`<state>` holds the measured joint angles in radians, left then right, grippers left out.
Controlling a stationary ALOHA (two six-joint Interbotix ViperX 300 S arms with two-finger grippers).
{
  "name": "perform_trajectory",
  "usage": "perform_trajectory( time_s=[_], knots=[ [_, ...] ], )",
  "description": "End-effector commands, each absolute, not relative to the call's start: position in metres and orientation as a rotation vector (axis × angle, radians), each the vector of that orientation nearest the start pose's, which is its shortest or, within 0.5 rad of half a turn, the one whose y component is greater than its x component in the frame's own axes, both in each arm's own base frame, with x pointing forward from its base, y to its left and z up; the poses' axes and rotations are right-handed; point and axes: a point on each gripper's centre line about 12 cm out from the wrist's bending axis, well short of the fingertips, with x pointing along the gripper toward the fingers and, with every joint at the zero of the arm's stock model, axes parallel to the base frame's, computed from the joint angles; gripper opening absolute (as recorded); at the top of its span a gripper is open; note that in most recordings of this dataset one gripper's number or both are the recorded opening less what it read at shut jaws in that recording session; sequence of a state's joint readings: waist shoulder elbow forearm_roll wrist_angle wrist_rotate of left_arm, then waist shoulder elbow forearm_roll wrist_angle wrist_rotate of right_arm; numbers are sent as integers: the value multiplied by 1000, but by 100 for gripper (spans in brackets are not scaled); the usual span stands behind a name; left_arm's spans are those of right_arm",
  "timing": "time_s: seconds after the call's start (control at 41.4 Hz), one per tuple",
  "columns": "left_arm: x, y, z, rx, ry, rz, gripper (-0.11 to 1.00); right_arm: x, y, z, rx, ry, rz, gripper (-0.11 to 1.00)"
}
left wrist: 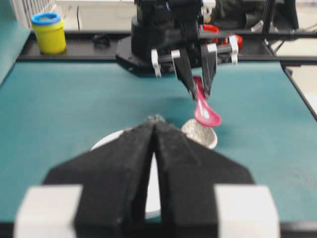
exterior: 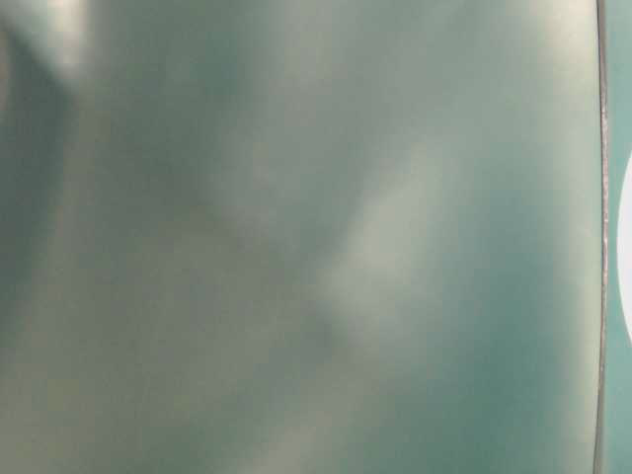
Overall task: Scoop the yellow hexagonal prism block from the bowl with a spoon using the right arm.
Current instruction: 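Close the right gripper on the red spoon handle and lift it, then carry the spoon over the white bowl and lower its bowl inside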
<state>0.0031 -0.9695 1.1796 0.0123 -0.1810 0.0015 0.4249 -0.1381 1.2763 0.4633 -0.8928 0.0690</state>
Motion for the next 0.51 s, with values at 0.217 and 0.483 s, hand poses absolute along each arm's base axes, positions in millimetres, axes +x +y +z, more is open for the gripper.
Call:
perform_trajectory(
  time_s=[0.217, 0.483],
  knots=[
    [200, 1, 285, 17, 38, 2, 1, 270, 45, 180, 359, 303, -31, 23],
    [201, 1, 281, 13, 68, 2, 1, 296, 23, 203, 401, 493, -66, 23]
  ],
)
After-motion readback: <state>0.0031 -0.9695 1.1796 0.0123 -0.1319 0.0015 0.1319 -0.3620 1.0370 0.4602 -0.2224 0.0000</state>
